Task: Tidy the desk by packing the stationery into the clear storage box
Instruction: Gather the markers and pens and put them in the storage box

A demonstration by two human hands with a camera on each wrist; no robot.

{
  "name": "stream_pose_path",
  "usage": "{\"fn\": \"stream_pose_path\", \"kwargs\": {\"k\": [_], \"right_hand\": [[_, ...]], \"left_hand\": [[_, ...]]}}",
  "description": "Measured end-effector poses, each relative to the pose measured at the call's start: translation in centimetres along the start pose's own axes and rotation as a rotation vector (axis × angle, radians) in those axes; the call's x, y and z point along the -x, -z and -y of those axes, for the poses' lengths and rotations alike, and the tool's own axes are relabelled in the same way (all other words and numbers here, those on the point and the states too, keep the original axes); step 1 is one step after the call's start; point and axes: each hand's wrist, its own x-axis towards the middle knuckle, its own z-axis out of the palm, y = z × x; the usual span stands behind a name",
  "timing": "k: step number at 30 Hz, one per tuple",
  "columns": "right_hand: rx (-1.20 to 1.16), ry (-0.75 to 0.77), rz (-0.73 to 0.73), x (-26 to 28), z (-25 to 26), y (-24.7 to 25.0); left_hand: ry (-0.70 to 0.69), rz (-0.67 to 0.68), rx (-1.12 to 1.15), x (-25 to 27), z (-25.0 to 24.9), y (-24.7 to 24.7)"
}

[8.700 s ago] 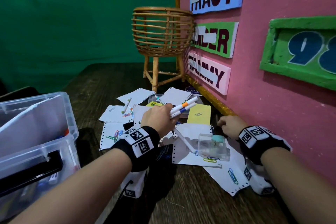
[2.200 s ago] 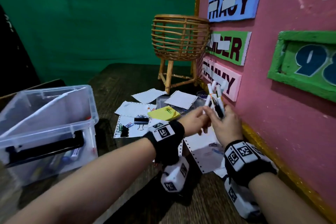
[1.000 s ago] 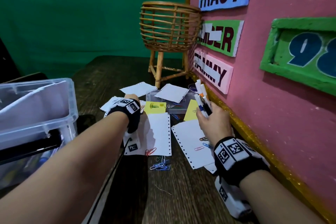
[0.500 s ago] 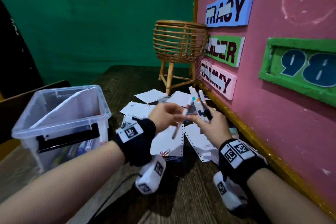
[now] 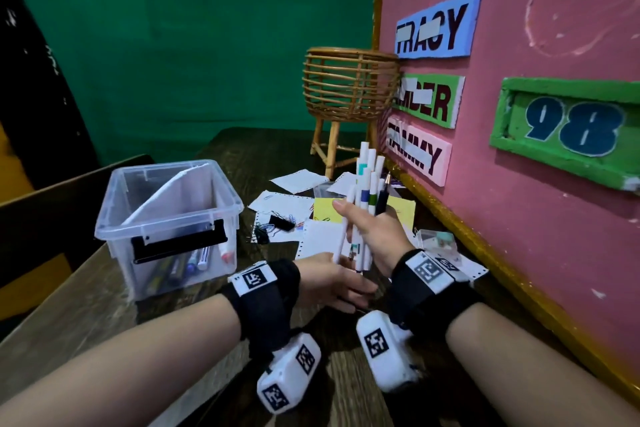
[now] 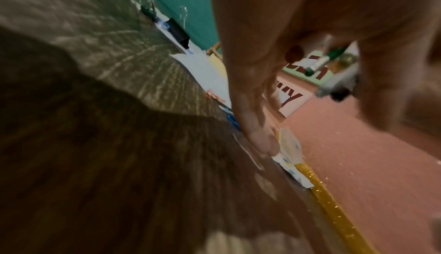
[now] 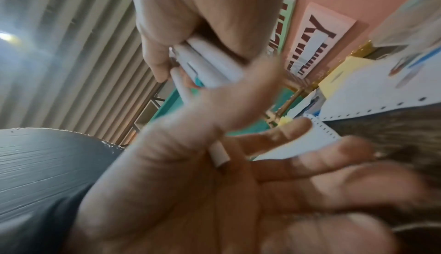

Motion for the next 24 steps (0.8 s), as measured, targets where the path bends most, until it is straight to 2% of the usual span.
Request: {"fn": "stream_pose_path", "kwargs": {"k": [2, 6, 10, 16, 19, 22, 24], "right_hand": [[-0.01, -0.029, 0.011, 0.2, 0.1, -0.7], [-0.112, -0.118, 0.031, 1.1, -0.1, -0.8], [-0.091, -0.143, 0.069, 2.0, -0.3, -0.9], [0.0, -0.176, 0.008, 1.8, -0.2, -1.4], [0.026, -0.221, 0.042, 2.3, 0.3, -1.4], [0.022, -0.176, 0.12, 3.3, 1.1, -1.6], [0.029, -0.095, 0.173, 4.3, 2.1, -1.3]], "left_hand": [[0.007, -0.004, 0.094, 0.1, -0.1, 0.1], [-0.103, -0.063, 0.174, 0.8, -1.0, 0.0], [-0.126, -0.132, 0.116, 1.3, -1.3, -0.7], [-0.136, -0.225, 0.058, 1.7, -1.4, -1.5], [-0.199, -0.27, -0.031, 2.4, -2.1, -1.9], [-0.286, -0.343, -0.099, 3.3, -2.8, -2.5], [-0.3, -0.361, -0.214, 4.1, -3.4, -2.7]]}}
